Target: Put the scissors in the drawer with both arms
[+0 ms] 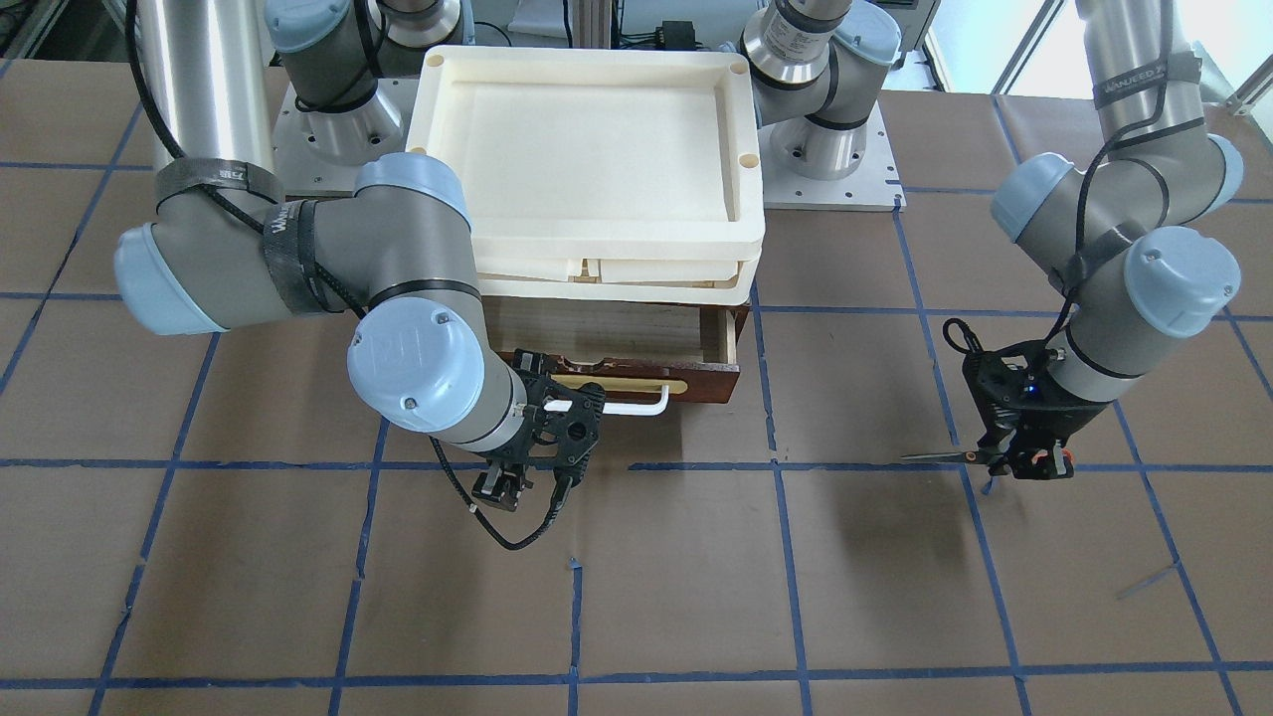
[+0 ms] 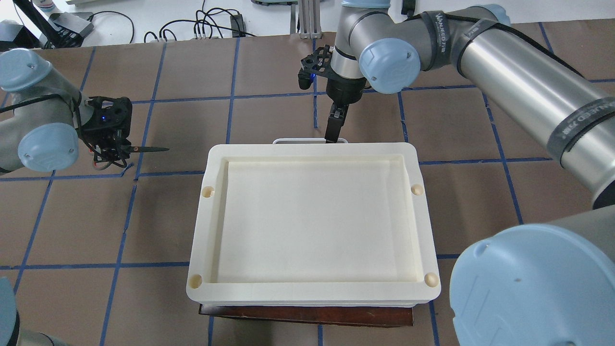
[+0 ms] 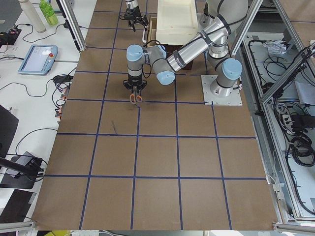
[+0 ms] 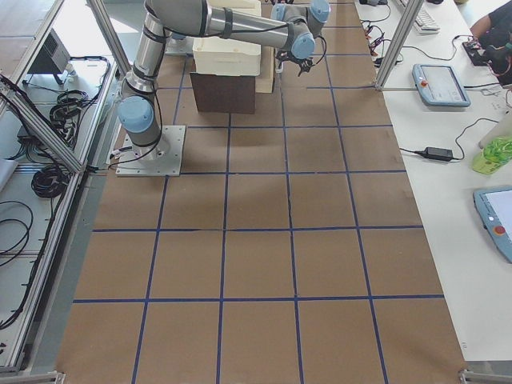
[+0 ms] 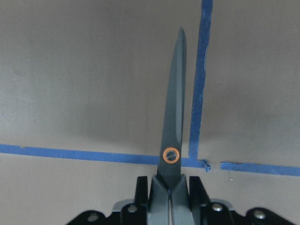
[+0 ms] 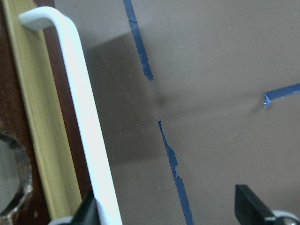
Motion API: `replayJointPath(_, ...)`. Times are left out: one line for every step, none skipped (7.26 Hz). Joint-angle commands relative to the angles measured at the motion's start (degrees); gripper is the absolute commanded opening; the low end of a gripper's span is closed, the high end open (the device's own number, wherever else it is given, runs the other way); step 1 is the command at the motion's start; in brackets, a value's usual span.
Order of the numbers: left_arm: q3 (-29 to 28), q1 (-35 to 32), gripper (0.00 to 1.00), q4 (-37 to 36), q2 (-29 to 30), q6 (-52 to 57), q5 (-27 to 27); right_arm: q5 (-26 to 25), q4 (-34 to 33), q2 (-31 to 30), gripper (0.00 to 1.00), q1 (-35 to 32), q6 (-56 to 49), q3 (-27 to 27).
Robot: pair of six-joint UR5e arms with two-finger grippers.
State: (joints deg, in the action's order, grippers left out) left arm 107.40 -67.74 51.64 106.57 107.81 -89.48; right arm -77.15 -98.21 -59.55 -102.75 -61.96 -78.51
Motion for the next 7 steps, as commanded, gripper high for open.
replayJointPath(0.0, -0.37, 0.13, 0.57, -0.83, -0.15, 0.01, 0.07, -0.05, 0.57, 1.0, 0.0, 0.0, 0.55)
replayJointPath(0.0, -0.64, 0.13, 1.09, -1.36, -0.32, 0.01, 0.07, -0.14, 1.01, 1.0, 0.18, -0.18, 0.98)
replayJointPath(-0.35, -0.64, 0.13, 2.4, -1.97, -1.37, 0.01, 0.16, -0.14, 1.45, 1.0, 0.18, -0.18, 1.86)
replayJointPath(-0.61, -0.64, 0.13, 3.02, -2.06, -1.38, 0.09, 0.16, -0.14, 1.8, 1.0, 0.18, -0.18, 2.39)
replayJointPath(-0.62, -0.64, 0.13, 3.03, -2.06, -1.38, 0.62, 0.16, -0.14, 2.15, 1.0, 0.18, -0.09, 2.92)
replayJointPath(-0.7, -0.73, 0.13, 3.12, -2.06, -1.38, 0.71, 0.33, -0.14, 2.94, 1.0, 0.18, -0.09, 3.88)
replayJointPath(-0.97, -0.99, 0.13, 3.55, -2.33, -1.46, 0.88, 0.42, -0.14, 3.56, 1.0, 0.18, -0.09, 5.02)
